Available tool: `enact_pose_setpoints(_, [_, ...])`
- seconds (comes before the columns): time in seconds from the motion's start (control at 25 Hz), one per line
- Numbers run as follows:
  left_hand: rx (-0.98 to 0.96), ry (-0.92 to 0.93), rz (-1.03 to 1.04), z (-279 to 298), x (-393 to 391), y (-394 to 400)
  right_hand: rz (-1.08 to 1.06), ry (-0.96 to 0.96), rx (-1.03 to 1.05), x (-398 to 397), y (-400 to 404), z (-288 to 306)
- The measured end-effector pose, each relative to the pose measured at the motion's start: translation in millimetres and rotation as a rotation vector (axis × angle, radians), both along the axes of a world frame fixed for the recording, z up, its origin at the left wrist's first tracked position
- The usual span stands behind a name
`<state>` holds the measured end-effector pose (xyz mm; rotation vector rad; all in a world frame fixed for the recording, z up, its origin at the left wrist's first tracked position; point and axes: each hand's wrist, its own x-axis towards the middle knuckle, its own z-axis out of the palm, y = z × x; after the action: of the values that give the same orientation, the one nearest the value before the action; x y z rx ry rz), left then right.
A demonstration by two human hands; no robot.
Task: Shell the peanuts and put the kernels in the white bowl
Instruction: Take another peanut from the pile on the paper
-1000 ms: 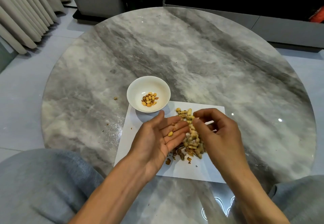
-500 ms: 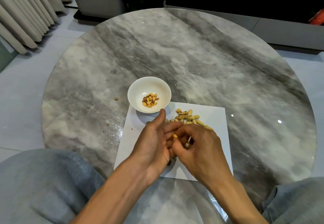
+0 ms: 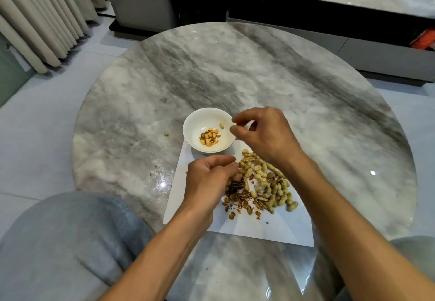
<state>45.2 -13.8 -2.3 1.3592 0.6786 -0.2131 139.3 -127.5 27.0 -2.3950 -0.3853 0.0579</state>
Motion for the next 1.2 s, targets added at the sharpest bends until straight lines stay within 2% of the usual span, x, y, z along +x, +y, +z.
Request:
enact_pose_setpoints(0.08, [0.017, -0.001, 0.004, 2, 0, 0, -0.075, -0.019, -0.059, -1, -18, 4])
enact_pose_setpoints(0.24, [-0.002, -0.011, 0.035, 2, 0, -3, -0.334, 0.070, -0.010, -36, -76, -13])
enact_pose_setpoints(0.44, [-0.015, -0.006, 0.065, 1, 0, -3, -0.250, 0.203, -0.073, -64, -69, -43])
enact_pose_setpoints(0.56, [-0.016, 0.002, 0.111, 0, 1, -2, -0.171, 0.149, -0.233, -64, -45, -61])
enact_pose_setpoints(0.64, [-0.038, 0.018, 0.114, -2, 3, -2, -0.197, 0.122, -0.322, -63, -34, -70])
enact_pose_setpoints(0.88, [-0.029, 0.023, 0.069, -3, 3, -3, -0.282, 0.097, -0.399, -62, -18, -77])
enact_pose_setpoints(0.96, [-0.004, 0.018, 0.047, -4, 4, -3, -0.311, 0.129, -0.275, -65, -20, -70])
enact_pose_setpoints(1.04, [-0.015, 0.012, -0.017, -4, 3, -3, -0.330, 0.259, 0.061, -71, -28, -58])
enact_pose_setpoints(1.12, [-0.146, -0.013, -0.102, -2, 2, -6, -0.289, 0.413, 0.386, -82, -38, -38])
enact_pose_setpoints(1.2, [-0.220, -0.051, -0.158, -1, 0, -9, -0.241, 0.471, 0.535, -93, -45, -25])
